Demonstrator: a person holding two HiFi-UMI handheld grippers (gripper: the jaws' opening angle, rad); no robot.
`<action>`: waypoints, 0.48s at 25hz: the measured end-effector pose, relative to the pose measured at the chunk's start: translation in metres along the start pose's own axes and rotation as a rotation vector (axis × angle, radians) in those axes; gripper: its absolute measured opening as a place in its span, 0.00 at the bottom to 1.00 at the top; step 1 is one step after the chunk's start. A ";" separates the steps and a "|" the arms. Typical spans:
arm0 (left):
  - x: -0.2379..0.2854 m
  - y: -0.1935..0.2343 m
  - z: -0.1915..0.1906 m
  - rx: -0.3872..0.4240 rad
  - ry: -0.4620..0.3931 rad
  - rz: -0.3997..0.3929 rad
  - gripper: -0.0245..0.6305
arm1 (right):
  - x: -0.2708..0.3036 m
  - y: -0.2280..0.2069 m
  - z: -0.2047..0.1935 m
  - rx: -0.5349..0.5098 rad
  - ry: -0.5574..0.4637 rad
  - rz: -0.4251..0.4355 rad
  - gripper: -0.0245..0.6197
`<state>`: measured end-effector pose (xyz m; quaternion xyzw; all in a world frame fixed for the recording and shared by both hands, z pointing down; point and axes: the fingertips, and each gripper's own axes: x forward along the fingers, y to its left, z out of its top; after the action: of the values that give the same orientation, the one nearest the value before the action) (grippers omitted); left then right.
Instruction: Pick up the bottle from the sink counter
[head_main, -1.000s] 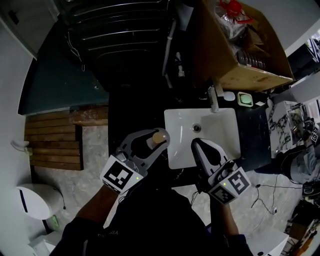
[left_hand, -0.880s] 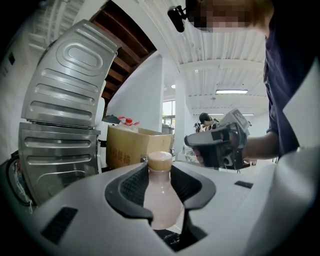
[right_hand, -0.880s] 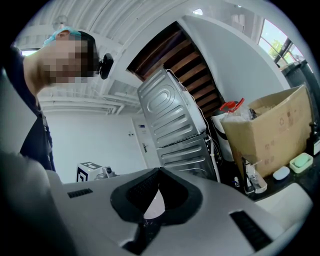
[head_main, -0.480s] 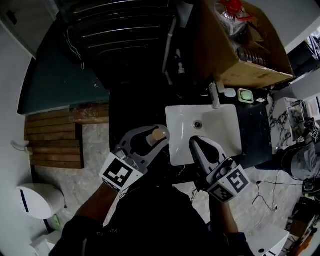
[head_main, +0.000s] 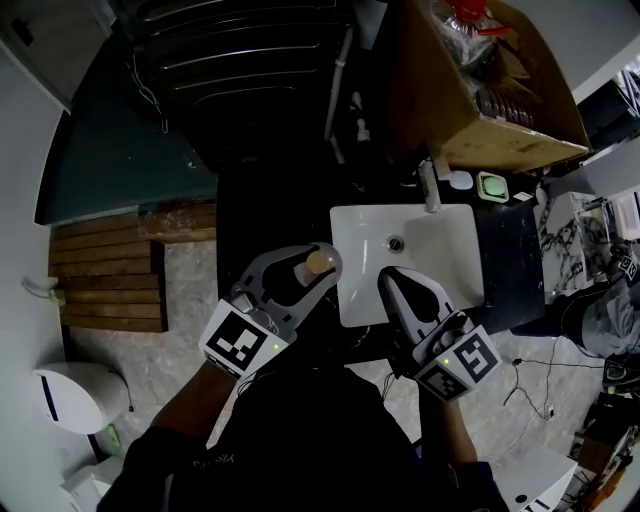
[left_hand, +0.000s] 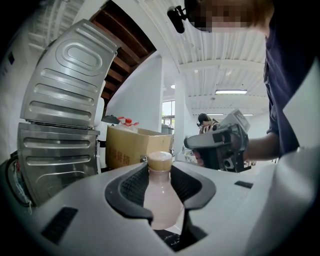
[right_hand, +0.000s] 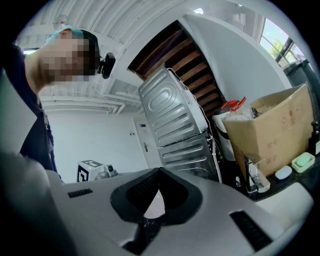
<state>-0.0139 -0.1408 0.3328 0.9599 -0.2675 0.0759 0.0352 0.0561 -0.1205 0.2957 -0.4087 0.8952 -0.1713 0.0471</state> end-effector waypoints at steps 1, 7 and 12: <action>0.000 0.000 0.000 0.000 0.001 0.001 0.25 | 0.000 0.000 0.000 0.000 0.001 0.001 0.07; 0.002 0.000 -0.003 -0.018 0.011 -0.004 0.25 | 0.004 0.001 0.001 0.009 -0.011 0.008 0.07; 0.004 -0.001 -0.001 -0.001 0.022 -0.011 0.25 | 0.002 -0.003 -0.002 -0.015 0.009 0.002 0.07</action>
<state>-0.0102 -0.1423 0.3344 0.9605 -0.2617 0.0862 0.0388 0.0567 -0.1236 0.2989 -0.4075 0.8970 -0.1665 0.0403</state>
